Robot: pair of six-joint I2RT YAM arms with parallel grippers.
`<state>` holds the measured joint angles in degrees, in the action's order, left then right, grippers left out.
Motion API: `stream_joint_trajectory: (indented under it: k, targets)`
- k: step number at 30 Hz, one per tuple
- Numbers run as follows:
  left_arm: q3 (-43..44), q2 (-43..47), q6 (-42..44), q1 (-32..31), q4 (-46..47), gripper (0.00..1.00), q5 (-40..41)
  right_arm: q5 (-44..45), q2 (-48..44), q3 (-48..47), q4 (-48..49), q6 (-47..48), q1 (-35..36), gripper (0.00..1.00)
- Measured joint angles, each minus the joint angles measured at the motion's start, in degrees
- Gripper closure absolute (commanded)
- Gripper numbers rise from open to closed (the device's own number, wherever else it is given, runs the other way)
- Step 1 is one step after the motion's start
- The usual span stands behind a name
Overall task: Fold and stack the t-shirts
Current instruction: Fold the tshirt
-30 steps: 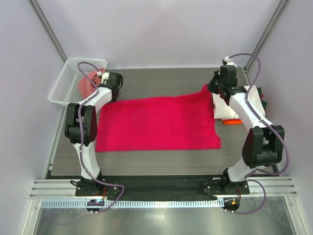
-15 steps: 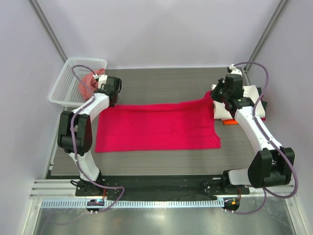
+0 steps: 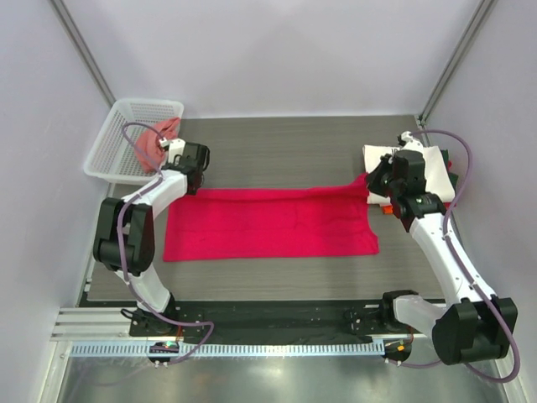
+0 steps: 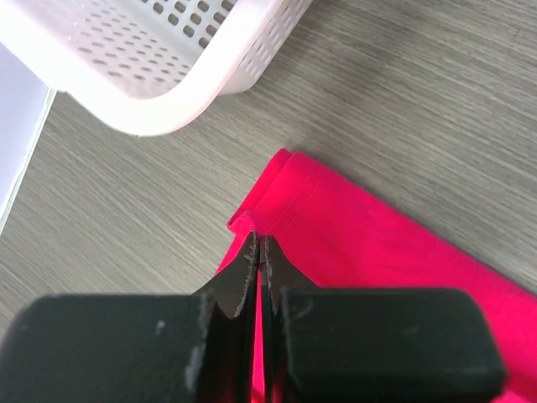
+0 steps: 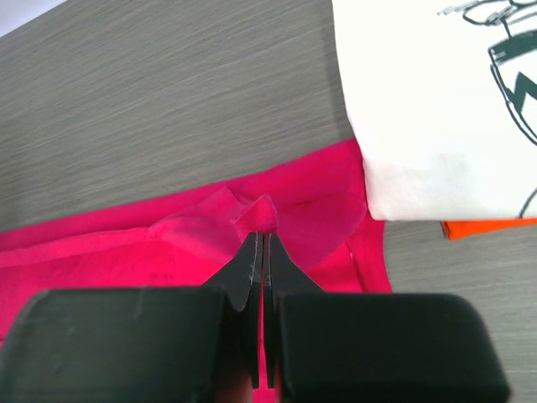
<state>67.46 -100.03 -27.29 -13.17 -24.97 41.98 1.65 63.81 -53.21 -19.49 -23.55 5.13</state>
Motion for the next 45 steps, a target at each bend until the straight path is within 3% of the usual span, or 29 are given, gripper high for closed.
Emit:
stream_joint_trajectory:
  k: [17,27,29,30,32,34,36,37,40,45]
  targets:
    - [-7.5,7.8,-3.3,0.0,0.3,1.0,-1.6,2.9,-10.7,6.2,-3.3,-0.9,0.0,0.99]
    - [-13.6,9.2,-6.7,-0.1,-0.6,1.0,-3.4,3.5,-20.9,17.0,-4.9,-5.3,0.0,0.98]
    - [-15.2,10.9,-7.2,-0.1,-0.9,0.98,-4.1,3.9,-23.2,19.2,-5.1,-6.5,0.0,0.95]
    - [-15.8,11.9,-7.3,-0.1,-0.9,0.83,-4.2,4.0,-24.3,20.2,-5.0,-7.1,0.0,0.92]
    - [-17.0,14.2,-7.7,-0.1,-1.0,0.76,-4.7,4.3,-26.8,22.5,-4.9,-8.4,0.0,0.84]
    - [-18.9,17.1,-8.4,-0.2,-0.4,0.75,-5.1,4.5,-29.5,24.9,-5.2,-9.7,0.0,0.75]
    - [-21.5,20.7,-8.7,-0.2,-0.1,0.74,-5.6,4.8,-32.4,27.0,-5.2,-10.6,0.0,0.74]
    - [-22.9,22.7,-8.8,-0.2,-0.1,0.74,-5.9,4.9,-34.4,28.1,-5.6,-11.1,0.0,0.64]
    - [-25.1,28.0,-8.9,-0.2,-0.2,0.7,-6.3,5.4,-39.1,29.4,-6.3,-12.4,0.0,0.46]
    - [-24.8,32.4,-8.9,-0.2,-0.2,0.65,-10.0,4.1,-38.0,28.9,-4.4,-11.8,0.0,0.45]
